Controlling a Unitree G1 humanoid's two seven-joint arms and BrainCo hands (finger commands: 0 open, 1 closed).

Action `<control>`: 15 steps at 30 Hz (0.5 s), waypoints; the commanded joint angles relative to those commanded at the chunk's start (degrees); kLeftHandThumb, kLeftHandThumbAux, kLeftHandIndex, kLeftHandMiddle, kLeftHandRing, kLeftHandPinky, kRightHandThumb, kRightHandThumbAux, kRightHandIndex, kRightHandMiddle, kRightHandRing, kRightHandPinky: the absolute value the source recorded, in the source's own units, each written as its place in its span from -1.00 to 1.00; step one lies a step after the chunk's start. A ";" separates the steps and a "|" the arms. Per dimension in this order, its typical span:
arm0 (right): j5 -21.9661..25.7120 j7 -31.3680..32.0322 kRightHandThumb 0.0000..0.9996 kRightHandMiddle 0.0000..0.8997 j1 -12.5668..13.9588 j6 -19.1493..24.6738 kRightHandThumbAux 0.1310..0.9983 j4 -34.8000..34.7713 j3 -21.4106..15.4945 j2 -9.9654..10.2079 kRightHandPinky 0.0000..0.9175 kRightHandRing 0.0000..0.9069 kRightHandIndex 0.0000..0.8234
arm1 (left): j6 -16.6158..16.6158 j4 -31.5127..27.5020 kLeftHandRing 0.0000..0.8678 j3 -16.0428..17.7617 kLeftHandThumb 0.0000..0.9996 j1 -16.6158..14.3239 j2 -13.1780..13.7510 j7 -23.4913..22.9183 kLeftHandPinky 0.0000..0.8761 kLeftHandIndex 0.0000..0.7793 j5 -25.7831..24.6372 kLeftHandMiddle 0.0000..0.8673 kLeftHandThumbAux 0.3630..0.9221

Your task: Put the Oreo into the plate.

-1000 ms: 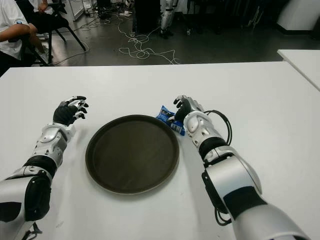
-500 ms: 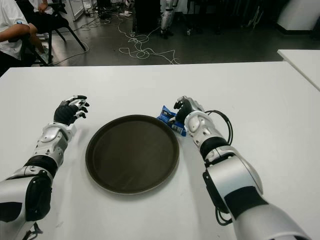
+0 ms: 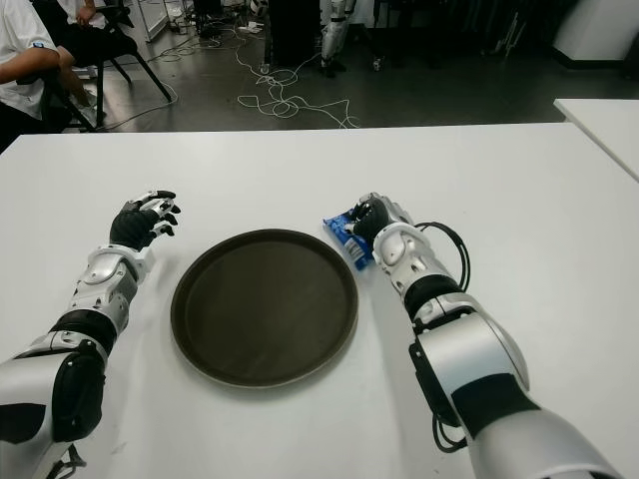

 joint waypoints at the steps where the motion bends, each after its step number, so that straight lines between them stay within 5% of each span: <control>1: -0.11 -0.12 0.36 0.56 0.07 -0.16 0.41 -0.01 0.09 -0.02 0.51 0.58 0.02 | -0.03 -0.03 0.43 -0.06 0.39 0.01 -0.02 0.05 0.52 0.09 0.04 0.35 0.27; 15: -2.18 -0.24 0.35 0.42 0.08 1.13 0.41 0.15 2.55 0.06 0.41 0.49 0.02 | -0.40 -0.31 0.44 -0.28 0.39 0.16 -0.21 0.04 0.52 0.09 -0.19 0.36 0.27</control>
